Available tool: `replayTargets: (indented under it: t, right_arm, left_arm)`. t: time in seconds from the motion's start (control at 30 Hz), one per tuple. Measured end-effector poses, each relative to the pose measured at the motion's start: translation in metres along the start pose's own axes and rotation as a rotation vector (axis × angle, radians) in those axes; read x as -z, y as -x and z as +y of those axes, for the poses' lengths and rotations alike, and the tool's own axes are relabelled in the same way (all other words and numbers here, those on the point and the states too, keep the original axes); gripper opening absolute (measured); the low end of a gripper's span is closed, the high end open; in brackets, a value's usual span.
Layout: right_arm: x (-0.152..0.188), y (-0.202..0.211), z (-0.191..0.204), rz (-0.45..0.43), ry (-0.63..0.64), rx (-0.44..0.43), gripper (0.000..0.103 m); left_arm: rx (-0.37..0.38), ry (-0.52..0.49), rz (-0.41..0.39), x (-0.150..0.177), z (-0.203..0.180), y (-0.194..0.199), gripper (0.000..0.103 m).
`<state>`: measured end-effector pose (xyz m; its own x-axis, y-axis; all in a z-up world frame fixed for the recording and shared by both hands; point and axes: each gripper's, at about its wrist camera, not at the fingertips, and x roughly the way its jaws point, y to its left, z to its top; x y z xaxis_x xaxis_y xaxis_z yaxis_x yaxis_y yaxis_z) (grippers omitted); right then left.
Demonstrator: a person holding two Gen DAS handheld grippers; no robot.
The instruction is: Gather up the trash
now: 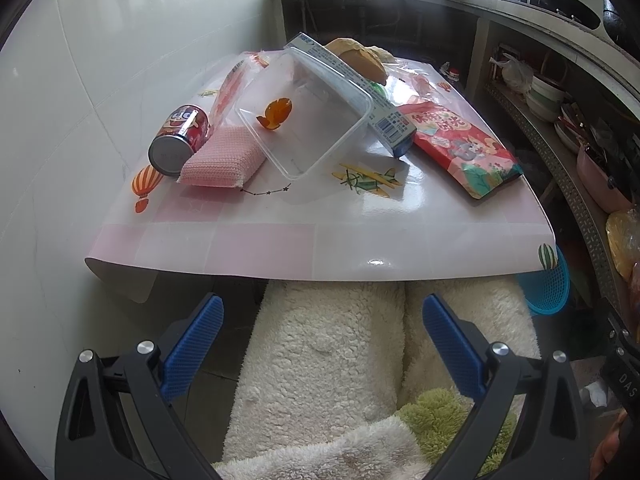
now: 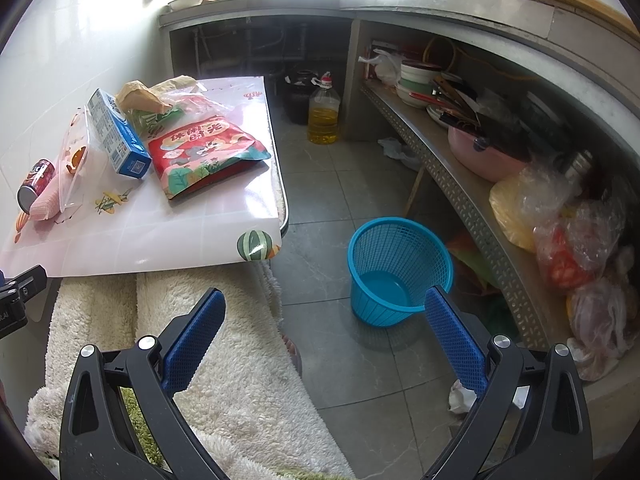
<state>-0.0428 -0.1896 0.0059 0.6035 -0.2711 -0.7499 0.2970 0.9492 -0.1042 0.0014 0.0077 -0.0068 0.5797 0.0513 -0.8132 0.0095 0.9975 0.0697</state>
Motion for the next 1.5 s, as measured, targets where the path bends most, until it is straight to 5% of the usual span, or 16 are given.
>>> replayTargets:
  t: [1.5]
  right_arm:
    - [-0.017, -0.007, 0.013, -0.022, 0.044, 0.022, 0.095]
  left_arm:
    - [-0.007, 0.024, 0.016, -0.010, 0.015, -0.017, 0.098]
